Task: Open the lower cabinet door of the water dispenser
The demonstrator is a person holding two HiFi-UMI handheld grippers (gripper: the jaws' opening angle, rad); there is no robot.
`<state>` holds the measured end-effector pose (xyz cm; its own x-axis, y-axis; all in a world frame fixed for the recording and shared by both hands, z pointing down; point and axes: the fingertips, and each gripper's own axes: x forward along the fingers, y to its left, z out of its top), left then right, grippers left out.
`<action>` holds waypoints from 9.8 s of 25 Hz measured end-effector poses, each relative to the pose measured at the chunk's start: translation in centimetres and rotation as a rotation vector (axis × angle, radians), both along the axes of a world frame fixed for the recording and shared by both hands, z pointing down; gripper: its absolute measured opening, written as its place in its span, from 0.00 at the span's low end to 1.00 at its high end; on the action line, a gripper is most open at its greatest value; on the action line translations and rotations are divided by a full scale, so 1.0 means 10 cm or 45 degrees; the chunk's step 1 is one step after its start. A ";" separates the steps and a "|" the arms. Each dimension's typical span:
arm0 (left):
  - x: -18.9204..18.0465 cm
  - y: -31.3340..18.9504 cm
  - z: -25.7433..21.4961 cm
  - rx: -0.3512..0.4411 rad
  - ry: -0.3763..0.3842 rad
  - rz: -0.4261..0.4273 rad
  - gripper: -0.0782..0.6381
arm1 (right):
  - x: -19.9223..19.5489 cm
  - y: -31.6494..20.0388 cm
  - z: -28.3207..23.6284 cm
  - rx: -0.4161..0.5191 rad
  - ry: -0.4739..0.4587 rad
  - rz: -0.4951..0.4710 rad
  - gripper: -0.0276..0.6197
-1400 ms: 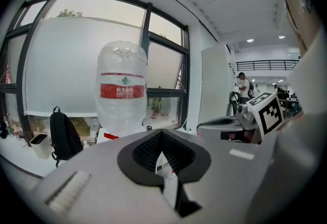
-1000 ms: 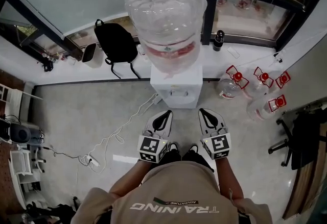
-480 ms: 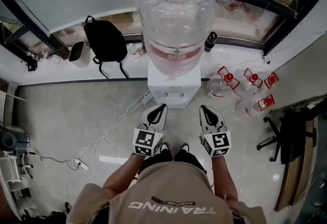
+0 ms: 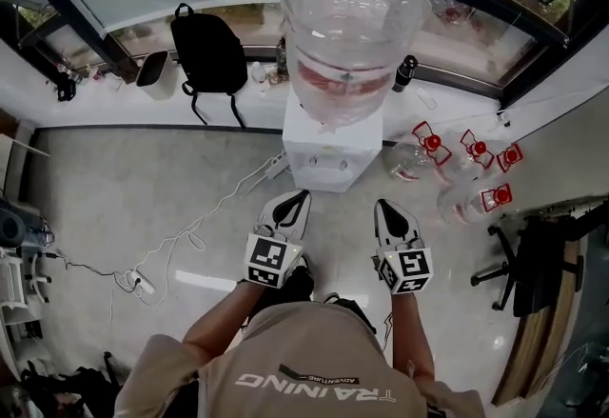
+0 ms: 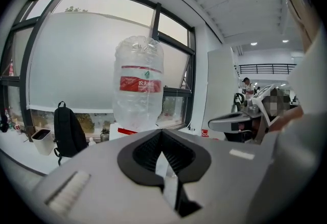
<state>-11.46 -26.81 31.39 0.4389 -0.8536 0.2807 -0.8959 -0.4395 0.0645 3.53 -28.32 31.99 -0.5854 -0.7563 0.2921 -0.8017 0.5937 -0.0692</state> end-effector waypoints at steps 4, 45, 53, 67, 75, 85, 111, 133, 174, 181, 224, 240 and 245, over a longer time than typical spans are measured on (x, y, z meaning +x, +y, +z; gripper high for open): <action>0.16 0.18 0.15 -0.036 -0.012 -0.053 0.12 | 0.17 0.26 0.13 -0.024 0.011 -0.057 0.06; 0.75 -0.43 5.05 0.086 0.096 -0.079 0.12 | 0.32 -0.85 5.54 0.147 0.045 -0.085 0.06; 0.72 -0.31 5.25 0.104 0.062 -0.103 0.12 | 0.34 -0.89 5.92 0.104 0.052 -0.084 0.06; 0.73 -0.41 5.50 0.069 -0.008 -0.033 0.12 | 0.25 -1.18 6.21 0.090 0.059 -0.112 0.08; 0.85 -0.41 5.57 0.081 -0.065 0.064 0.12 | 0.16 -1.65 6.54 0.045 0.079 -0.181 0.44; 0.65 -0.41 5.53 0.057 -0.008 0.040 0.12 | 0.01 -1.97 6.60 0.028 0.007 -0.265 0.46; 0.63 -0.35 5.44 0.069 -0.011 -0.018 0.12 | -0.12 -0.39 6.58 -0.054 -0.005 -0.376 0.46; -0.21 -0.05 5.34 0.045 -0.032 -0.341 0.12 | -1.52 1.22 6.56 -0.248 -0.082 -0.889 0.45; 0.92 -0.18 5.42 -0.132 -0.100 -0.034 0.12 | 0.06 0.06 5.58 -0.157 -0.040 -0.112 0.06; 0.90 -0.03 4.44 -0.199 -0.153 0.054 0.12 | 0.07 0.12 4.44 -0.185 -0.012 -0.081 0.06; 0.13 -0.74 -0.73 0.090 -0.010 0.097 0.12 | -0.23 -0.59 -0.90 0.238 0.019 0.066 0.06; 0.20 -0.80 -0.98 0.120 0.006 -0.074 0.12 | -0.08 -0.71 -1.11 0.237 -0.045 -0.019 0.06; 0.29 -0.66 -0.92 0.116 -0.030 -0.077 0.12 | 0.04 -0.61 -1.06 0.223 -0.035 -0.027 0.06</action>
